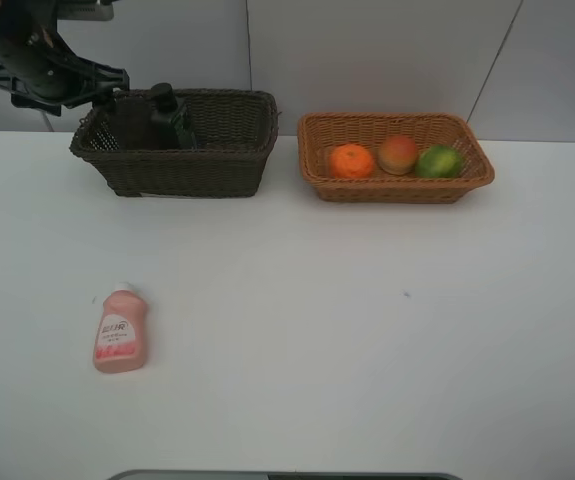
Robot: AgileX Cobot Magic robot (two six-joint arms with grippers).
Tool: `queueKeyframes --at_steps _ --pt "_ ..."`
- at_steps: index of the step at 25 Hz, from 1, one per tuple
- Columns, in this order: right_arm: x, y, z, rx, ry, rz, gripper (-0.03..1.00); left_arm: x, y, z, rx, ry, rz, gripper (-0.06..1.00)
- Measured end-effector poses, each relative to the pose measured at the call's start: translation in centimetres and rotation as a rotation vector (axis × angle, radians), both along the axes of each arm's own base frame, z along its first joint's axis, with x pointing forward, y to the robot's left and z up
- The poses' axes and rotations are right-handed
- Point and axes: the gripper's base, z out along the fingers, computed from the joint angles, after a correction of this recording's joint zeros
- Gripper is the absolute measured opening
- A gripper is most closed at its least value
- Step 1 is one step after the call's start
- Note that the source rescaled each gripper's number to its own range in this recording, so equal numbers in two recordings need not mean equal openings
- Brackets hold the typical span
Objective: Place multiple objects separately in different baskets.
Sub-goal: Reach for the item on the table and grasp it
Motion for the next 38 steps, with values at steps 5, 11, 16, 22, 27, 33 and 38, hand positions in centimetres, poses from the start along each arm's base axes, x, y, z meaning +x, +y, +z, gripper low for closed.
queueKeyframes --at_steps 5,11,16,22,27,33,38 --pt "0.0 0.0 0.0 0.0 0.0 0.0 1.0 -2.5 0.2 3.4 -0.009 -0.043 -0.004 0.87" --pt "0.0 0.0 0.0 0.001 0.0 0.001 1.0 -6.6 0.0 4.4 -0.035 -0.032 -0.027 0.87" --pt "0.0 0.0 0.0 0.001 0.0 0.001 1.0 -10.5 -0.7 3.7 -0.04 0.012 -0.06 0.91" --pt "0.0 0.0 0.0 0.001 0.0 0.001 1.0 -15.6 -1.5 2.2 -0.052 0.086 -0.104 1.0" --pt "0.0 0.0 0.0 0.001 0.0 0.001 1.0 -18.5 -1.3 -0.2 -0.086 0.196 -0.087 1.0" --pt "0.0 0.0 0.0 0.0 0.0 0.0 1.0 -20.9 -0.9 -2.9 -0.109 0.31 -0.056 1.0" --pt "0.0 0.0 0.0 0.0 0.0 0.0 1.0 -21.1 -1.2 -3.3 -0.156 0.33 -0.026 1.0"
